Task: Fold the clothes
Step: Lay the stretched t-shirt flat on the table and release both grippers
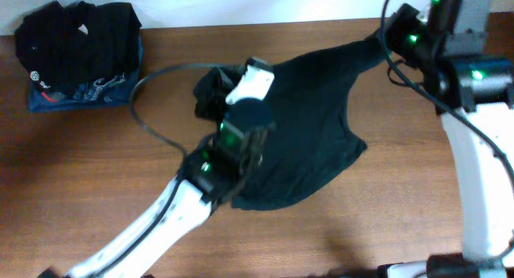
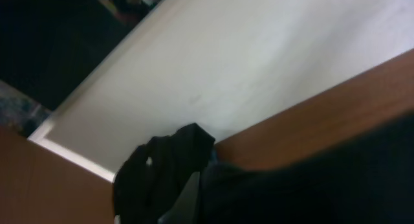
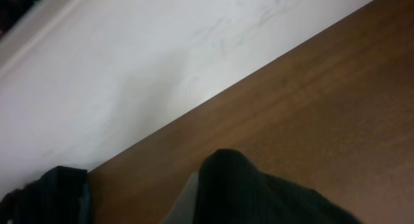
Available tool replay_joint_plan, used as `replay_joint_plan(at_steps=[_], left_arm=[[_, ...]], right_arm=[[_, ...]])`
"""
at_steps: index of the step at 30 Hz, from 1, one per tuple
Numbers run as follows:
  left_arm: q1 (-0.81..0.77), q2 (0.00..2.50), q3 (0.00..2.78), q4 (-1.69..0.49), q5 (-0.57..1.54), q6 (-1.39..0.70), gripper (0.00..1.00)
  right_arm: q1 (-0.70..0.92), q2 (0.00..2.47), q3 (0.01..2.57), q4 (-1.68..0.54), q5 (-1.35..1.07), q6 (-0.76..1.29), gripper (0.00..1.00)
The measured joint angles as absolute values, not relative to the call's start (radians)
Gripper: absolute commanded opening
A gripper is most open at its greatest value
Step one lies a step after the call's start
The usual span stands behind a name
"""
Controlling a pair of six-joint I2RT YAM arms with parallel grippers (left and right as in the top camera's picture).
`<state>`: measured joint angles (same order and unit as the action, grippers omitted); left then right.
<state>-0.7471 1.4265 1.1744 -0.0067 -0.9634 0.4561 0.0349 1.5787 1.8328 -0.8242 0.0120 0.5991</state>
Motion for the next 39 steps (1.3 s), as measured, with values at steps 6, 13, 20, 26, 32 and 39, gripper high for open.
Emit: replay_joint_plan(at_steps=[6, 13, 20, 26, 32, 39], left_arm=[[-0.649, 1.575, 1.175, 0.113, -0.892, 0.456, 0.68], [-0.594, 1.67, 1.175, 0.114, -0.81, 0.456, 0.99], [-0.594, 1.676, 1.175, 0.096, -0.796, 0.453, 0.99], [-0.538, 1.676, 1.175, 0.172, -0.724, 0.446, 0.99], [-0.379, 1.69, 1.175, 0.194, -0.552, 0.371, 0.99], [-0.257, 1.74, 1.175, 0.218, -0.506, 0.332, 0.99]], right_arm=[[0.035, 1.697, 1.833, -0.754, 0.049, 0.599, 0.26], [0.035, 1.789, 1.833, -0.703, 0.09, 0.543, 0.98], [0.035, 1.804, 1.833, -0.726, 0.097, 0.416, 0.98], [0.035, 1.804, 1.833, -0.837, 0.097, 0.386, 0.99], [0.035, 1.804, 1.833, -0.94, 0.093, 0.381, 0.99], [0.035, 1.804, 1.833, -1.011, 0.032, 0.381, 0.99]])
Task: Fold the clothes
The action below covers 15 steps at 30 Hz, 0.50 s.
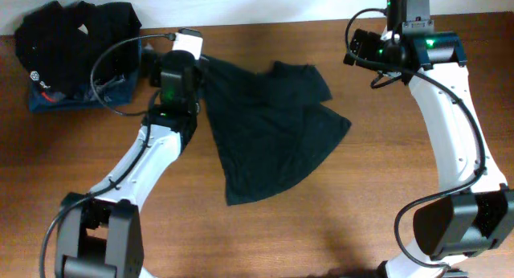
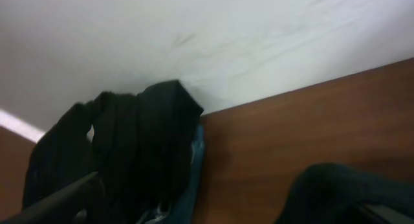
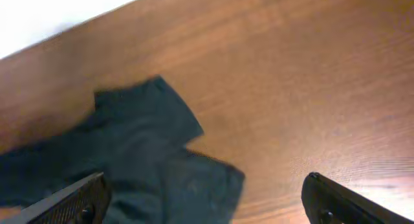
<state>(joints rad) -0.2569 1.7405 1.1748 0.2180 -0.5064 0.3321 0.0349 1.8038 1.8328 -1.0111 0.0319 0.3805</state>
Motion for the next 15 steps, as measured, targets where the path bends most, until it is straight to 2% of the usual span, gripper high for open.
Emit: replay_joint_plan(at_steps=[13, 15], left_arm=[[-0.215, 1.743, 1.175, 0.157, -0.497, 0.321, 0.99], [-0.212, 1.743, 1.175, 0.154, -0.5, 0.321, 0.99]], right_arm=[[0.035, 1.804, 1.832, -1.175, -0.068, 0.381, 1.0], [0.035, 1.804, 1.821, -1.173, -0.076, 0.381, 0.91]])
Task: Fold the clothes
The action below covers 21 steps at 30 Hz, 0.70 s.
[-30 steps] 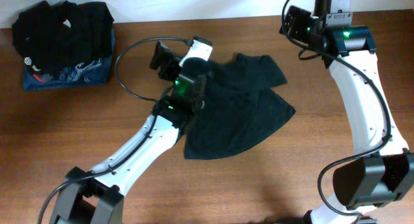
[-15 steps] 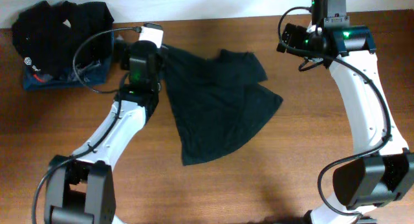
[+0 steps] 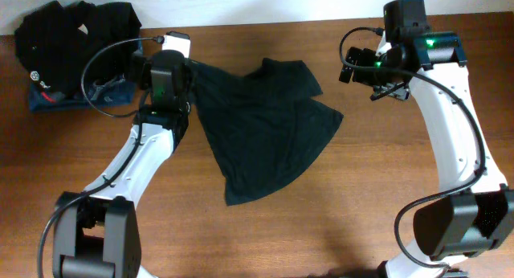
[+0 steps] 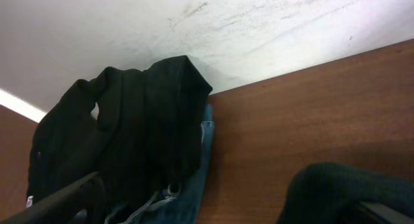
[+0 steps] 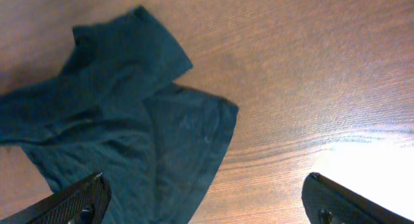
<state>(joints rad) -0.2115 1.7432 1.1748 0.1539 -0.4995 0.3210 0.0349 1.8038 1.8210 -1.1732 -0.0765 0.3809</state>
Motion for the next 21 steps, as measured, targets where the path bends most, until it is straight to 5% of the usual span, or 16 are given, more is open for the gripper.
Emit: replay_joint_plan(at_steps=[3, 6, 10, 15, 21], left_arm=[[-0.204, 1.743, 1.175, 0.154, -0.509, 0.321, 0.99], [-0.202, 1.743, 1.175, 0.162, -0.55, 0.321, 0.99], [-0.2, 1.743, 1.175, 0.2, -0.649, 0.319, 0.99], [-0.194, 1.743, 1.175, 0.182, -0.703, 0.302, 0.99], [-0.193, 1.743, 1.178, -0.052, -0.562, 0.258, 0.99]], right_arm=[[0.035, 1.804, 1.754, -1.138, -0.087, 0.374, 0.69], [0.035, 1.815, 1.675, -1.089, -0.09, 0.372, 0.64], [0.035, 1.844, 1.602, -1.015, -0.097, 0.371, 0.64], [0.035, 1.856, 1.543, -0.94, -0.144, 0.366, 0.79], [0.035, 1.856, 1.541, -0.929, -0.171, 0.367, 0.8]])
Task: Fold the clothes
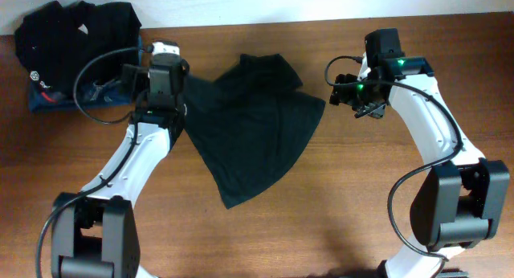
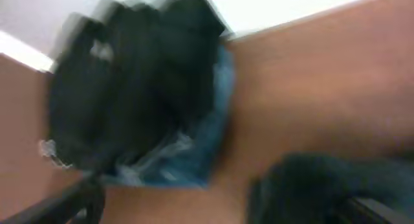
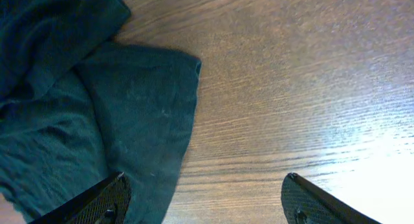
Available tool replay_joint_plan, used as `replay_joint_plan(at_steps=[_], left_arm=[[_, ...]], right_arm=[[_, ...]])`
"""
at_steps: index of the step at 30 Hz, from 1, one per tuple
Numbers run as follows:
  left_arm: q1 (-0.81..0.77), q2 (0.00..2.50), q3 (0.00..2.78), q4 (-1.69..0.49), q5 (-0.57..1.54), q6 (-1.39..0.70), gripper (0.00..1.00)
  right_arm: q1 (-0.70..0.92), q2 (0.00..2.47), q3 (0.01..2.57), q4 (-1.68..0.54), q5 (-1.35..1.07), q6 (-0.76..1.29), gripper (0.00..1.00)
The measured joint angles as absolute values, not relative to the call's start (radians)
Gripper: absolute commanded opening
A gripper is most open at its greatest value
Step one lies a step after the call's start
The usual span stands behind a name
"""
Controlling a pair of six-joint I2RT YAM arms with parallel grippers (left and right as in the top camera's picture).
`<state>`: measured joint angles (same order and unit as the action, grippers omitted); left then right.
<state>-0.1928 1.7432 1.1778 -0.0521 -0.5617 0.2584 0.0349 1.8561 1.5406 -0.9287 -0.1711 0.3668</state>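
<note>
A dark teal shirt [image 1: 249,125] lies spread on the wooden table [image 1: 385,198], rumpled along its top edge. My left gripper [image 1: 167,69] is at the shirt's top left corner. In the blurred left wrist view [image 2: 223,204] its fingers stand far apart, with a lump of the shirt [image 2: 323,185] against the right finger. My right gripper [image 1: 347,95] hovers just right of the shirt's right corner. Its jaws are open and hold nothing [image 3: 204,198]; the shirt's edge [image 3: 65,107] lies under its left finger [image 3: 97,198].
A pile of black clothes [image 1: 76,37] on blue jeans [image 2: 194,153] sits at the back left corner, close to my left gripper. A black cable [image 1: 96,69] loops from the left arm over that pile. The white wall runs along the table's far edge.
My right gripper has moved down and left, closer to the shirt's right corner. The shirt has shifted a little to the left. The left wrist view now tilts lower and is blurred.
At first both grippers held the shirt stretched between them, the left at mid-table and the right at the back right. Then the shirt lay spread on the table, both grippers' jaws apart, the left near the pile. Since then the shirt has shifted leftward.
</note>
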Motion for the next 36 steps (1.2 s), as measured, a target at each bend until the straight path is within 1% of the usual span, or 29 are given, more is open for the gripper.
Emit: replay_joint_plan(at_steps=[6, 8, 10, 13, 14, 16, 17, 18, 19, 20, 22, 24, 25, 28, 29, 31, 32, 33, 34, 36], left_arm=[[-0.193, 1.743, 1.179, -0.242, -0.291, 0.207, 0.99], [-0.193, 1.743, 1.179, -0.274, -0.218, 0.196, 0.99], [-0.194, 1.743, 1.179, -0.272, -0.194, 0.189, 0.99], [-0.193, 1.743, 1.179, -0.276, -0.22, 0.184, 0.99], [-0.193, 1.743, 1.179, -0.286, -0.225, 0.173, 0.99], [-0.193, 1.742, 1.179, -0.315, -0.217, 0.155, 0.99], [-0.193, 1.741, 1.179, -0.327, -0.207, 0.15, 0.99], [-0.193, 1.738, 1.179, -0.342, -0.186, 0.144, 0.99], [-0.193, 1.735, 1.179, -0.353, -0.169, 0.139, 0.99], [-0.193, 1.731, 1.179, -0.361, -0.148, 0.136, 0.99], [-0.193, 1.724, 1.18, -0.399, -0.096, 0.13, 0.99], [-0.193, 1.722, 1.18, -0.44, -0.058, 0.129, 0.89], [-0.193, 1.722, 1.18, -0.451, -0.048, 0.127, 0.85], [-0.193, 1.722, 1.18, -0.515, 0.0, 0.121, 0.82], [-0.193, 1.72, 1.18, -0.536, 0.014, 0.121, 0.79], [-0.193, 1.72, 1.18, -0.572, 0.047, 0.119, 0.69], [-0.193, 1.72, 1.18, -0.588, 0.067, 0.119, 0.52], [-0.193, 1.72, 1.18, -0.598, 0.089, 0.112, 0.45], [-0.193, 1.72, 1.181, -0.607, 0.107, 0.107, 0.43], [-0.193, 1.719, 1.181, -0.65, 0.156, 0.113, 0.42]], right_arm=[[0.035, 1.856, 1.54, -0.924, -0.176, 0.367, 0.8], [0.035, 1.856, 1.54, -0.921, -0.176, 0.367, 0.8], [0.035, 1.856, 1.54, -0.918, -0.178, 0.367, 0.8], [0.035, 1.856, 1.54, -0.918, -0.185, 0.367, 0.79], [0.035, 1.856, 1.54, -0.918, -0.19, 0.367, 0.75], [0.04, 1.856, 1.54, -0.912, -0.195, 0.367, 0.58], [0.043, 1.856, 1.539, -0.908, -0.197, 0.371, 0.52], [0.048, 1.856, 1.539, -0.902, -0.201, 0.366, 0.4], [0.057, 1.856, 1.539, -0.896, -0.202, 0.368, 0.33], [0.065, 1.858, 1.539, -0.891, -0.202, 0.371, 0.23], [0.095, 1.874, 1.539, -0.874, -0.206, 0.371, 0.15], [0.119, 1.903, 1.539, -0.858, -0.208, 0.375, 0.06], [0.127, 1.918, 1.539, -0.854, -0.208, 0.384, 0.04], [0.15, 1.991, 1.537, -0.813, -0.213, 0.41, 0.04], [0.151, 2.004, 1.537, -0.798, -0.213, 0.411, 0.04], [0.151, 2.033, 1.537, -0.767, -0.216, 0.419, 0.04], [0.151, 2.051, 1.536, -0.748, -0.217, 0.421, 0.04], [0.151, 2.059, 1.536, -0.739, -0.219, 0.421, 0.04], [0.151, 2.068, 1.535, -0.729, -0.221, 0.422, 0.04], [0.151, 2.083, 1.535, -0.708, -0.224, 0.423, 0.04]])
